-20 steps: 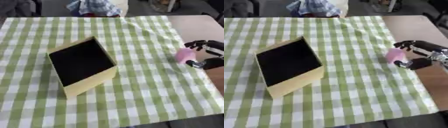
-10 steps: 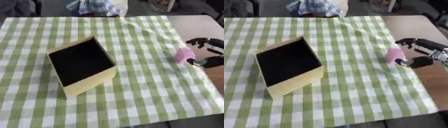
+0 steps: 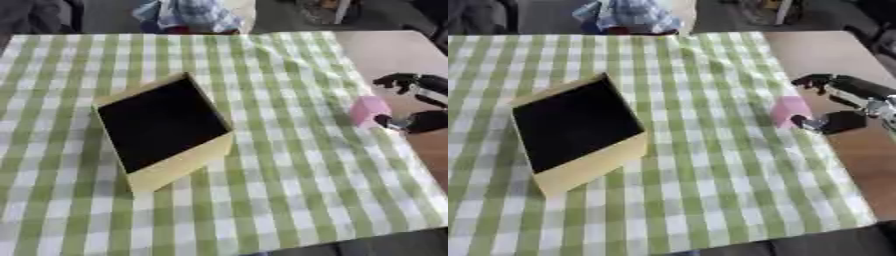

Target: Pick up objects on the table and place them in the box.

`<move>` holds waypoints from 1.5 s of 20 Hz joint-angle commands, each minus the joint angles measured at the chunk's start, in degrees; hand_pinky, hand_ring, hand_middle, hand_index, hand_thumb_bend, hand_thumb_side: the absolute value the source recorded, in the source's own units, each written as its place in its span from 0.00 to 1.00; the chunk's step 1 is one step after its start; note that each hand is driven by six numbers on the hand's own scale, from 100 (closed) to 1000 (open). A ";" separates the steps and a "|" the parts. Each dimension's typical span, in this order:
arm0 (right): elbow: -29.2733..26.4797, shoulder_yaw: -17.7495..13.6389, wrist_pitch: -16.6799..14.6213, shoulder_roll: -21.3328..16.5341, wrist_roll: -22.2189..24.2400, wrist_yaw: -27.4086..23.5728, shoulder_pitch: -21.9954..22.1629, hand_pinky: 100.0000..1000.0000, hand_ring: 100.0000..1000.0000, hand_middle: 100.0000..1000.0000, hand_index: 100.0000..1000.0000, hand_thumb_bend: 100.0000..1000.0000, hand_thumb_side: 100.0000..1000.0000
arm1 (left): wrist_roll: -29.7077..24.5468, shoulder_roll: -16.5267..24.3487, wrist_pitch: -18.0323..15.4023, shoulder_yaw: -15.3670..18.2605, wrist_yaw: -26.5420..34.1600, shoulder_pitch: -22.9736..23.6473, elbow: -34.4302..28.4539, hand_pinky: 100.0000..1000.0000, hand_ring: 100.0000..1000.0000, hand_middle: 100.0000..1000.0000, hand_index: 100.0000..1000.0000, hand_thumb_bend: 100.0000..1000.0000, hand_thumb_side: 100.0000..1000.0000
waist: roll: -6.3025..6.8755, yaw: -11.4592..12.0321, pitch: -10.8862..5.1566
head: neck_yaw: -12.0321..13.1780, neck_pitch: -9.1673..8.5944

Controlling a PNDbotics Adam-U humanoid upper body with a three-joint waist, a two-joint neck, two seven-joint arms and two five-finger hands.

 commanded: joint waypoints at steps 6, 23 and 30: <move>2.79 -0.40 -0.33 -0.59 0.07 1.38 -2.28 0.77 0.90 0.91 1.00 0.22 0.60 | -0.29 1.18 -0.06 0.20 0.31 -0.72 -0.78 0.88 0.73 0.82 0.79 0.18 0.87 | 0.24 0.10 -0.68 | -0.42 0.41; 8.66 -0.64 -1.06 1.18 0.17 2.63 -4.81 0.76 0.88 0.88 1.00 0.21 0.60 | -0.45 0.99 -0.04 0.11 0.43 -0.89 -0.80 0.88 0.73 0.82 0.79 0.18 0.87 | 0.30 0.72 -0.55 | -0.64 0.39; 9.46 -0.46 -1.45 1.81 0.35 2.98 -5.18 0.76 0.88 0.86 1.00 0.21 0.60 | -0.51 0.94 -0.04 0.08 0.48 -0.97 -0.80 0.88 0.73 0.82 0.79 0.18 0.87 | 0.37 0.88 -0.43 | -0.71 0.43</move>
